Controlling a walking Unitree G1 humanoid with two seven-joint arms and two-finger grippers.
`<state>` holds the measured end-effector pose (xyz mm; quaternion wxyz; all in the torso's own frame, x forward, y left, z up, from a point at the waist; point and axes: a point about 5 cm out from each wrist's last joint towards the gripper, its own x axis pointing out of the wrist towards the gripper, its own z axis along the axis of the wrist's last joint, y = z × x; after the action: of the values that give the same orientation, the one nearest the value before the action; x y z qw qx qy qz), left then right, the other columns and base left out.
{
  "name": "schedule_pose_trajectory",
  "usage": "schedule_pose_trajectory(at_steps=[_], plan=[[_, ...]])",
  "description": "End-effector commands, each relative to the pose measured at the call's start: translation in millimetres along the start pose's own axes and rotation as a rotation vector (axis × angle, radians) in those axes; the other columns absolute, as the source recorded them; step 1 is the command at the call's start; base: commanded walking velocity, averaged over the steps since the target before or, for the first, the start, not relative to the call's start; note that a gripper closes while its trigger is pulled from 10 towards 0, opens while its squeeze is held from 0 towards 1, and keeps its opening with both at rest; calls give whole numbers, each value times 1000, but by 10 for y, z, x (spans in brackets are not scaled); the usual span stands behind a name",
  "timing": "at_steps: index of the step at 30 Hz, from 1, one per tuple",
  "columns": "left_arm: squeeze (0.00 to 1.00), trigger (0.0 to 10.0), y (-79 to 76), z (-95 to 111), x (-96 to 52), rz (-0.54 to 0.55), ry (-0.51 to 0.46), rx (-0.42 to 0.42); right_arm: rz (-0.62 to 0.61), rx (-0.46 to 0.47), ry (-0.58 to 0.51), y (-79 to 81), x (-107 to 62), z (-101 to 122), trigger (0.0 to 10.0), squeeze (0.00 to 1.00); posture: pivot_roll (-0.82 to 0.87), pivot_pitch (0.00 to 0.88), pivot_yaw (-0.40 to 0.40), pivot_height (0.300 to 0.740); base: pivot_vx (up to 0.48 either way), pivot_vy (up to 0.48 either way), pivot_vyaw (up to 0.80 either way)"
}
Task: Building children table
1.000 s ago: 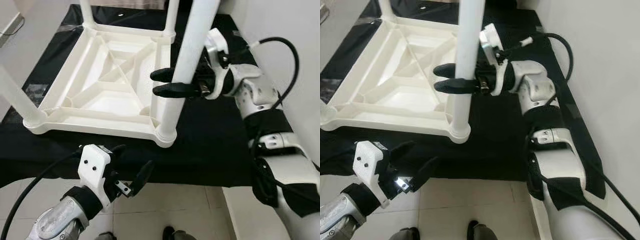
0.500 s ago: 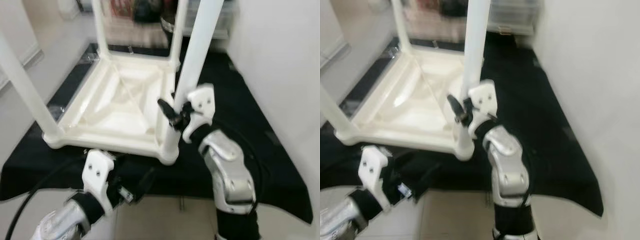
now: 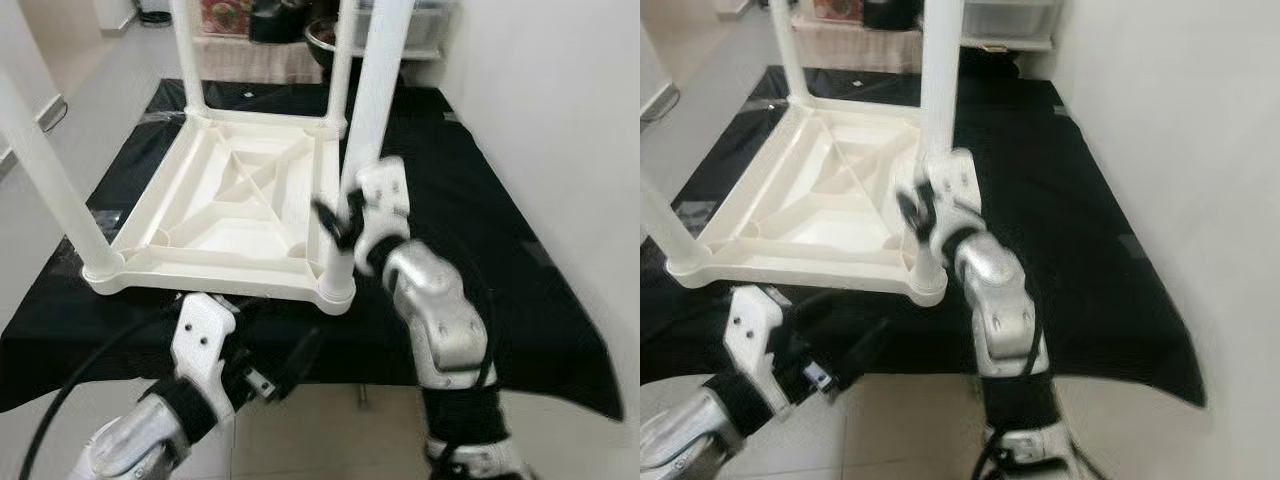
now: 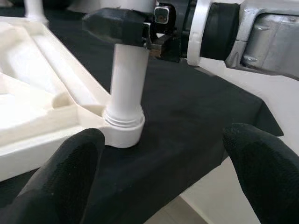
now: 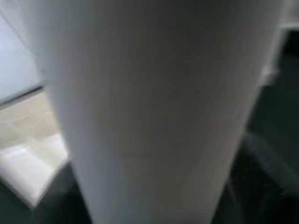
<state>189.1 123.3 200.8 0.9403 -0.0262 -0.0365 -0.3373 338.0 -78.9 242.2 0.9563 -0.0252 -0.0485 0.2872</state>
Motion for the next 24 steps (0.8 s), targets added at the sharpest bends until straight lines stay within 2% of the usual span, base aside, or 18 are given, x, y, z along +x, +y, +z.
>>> schedule_pose_trajectory(at_steps=[1,2,3,7,8,10,11,13,19,20,21,22,23,24], plan=[[0,10000,-22,-24,1,-3,11,-8,216,34,-87,23,32,184,10000,1000,136,230,-103,740,0,0,0],[0,10000,-22,-24,1,-3,11,-8,216,34,-87,23,32,184,10000,1000,136,230,-103,740,0,0,0],[0,10000,-32,-23,6,-4,10,-10,327,42,-111,11,26,258,10000,0,137,231,-105,740,0,0,0],[0,10000,-53,-14,4,-4,7,-13,667,-84,-92,-62,11,318,10000,0,153,248,-112,740,0,0,0],[0,10000,-53,-14,4,-4,7,-13,667,-84,-92,-62,11,318,10000,0,153,248,-112,740,0,0,0],[0,10000,-61,-9,-8,0,9,-12,766,-100,-65,-82,27,316,10000,0,169,257,-120,740,0,0,0],[0,10000,-61,-9,-8,0,9,-12,766,-100,-65,-82,27,316,10000,0,169,257,-120,740,0,0,0],[0,10000,-64,0,-34,10,10,-11,882,-92,-64,-102,47,368,10000,0,187,269,-128,740,0,0,0],[0,10000,-82,5,-87,20,20,-12,934,-44,-94,-165,159,497,10000,0,218,287,-135,740,0,0,0],[0,10000,-84,9,-103,25,23,-12,954,-33,-107,-200,189,548,9294,0,223,289,-134,740,0,0,0],[0,10000,-84,9,-103,25,23,-12,954,-33,-107,-200,189,548,9294,0,223,289,-134,740,0,0,0],[0,10000,-83,11,-114,28,25,-12,972,-28,-116,-224,199,581,5608,0,224,291,-133,740,0,0,0],[0,10000,-83,11,-114,28,25,-12,972,-28,-116,-224,199,581,5608,0,224,291,-133,740,0,0,0],[0,10000,-84,14,-118,30,26,-12,1011,-16,-117,-258,185,605,0,0,224,291,-133,740,0,0,0]])
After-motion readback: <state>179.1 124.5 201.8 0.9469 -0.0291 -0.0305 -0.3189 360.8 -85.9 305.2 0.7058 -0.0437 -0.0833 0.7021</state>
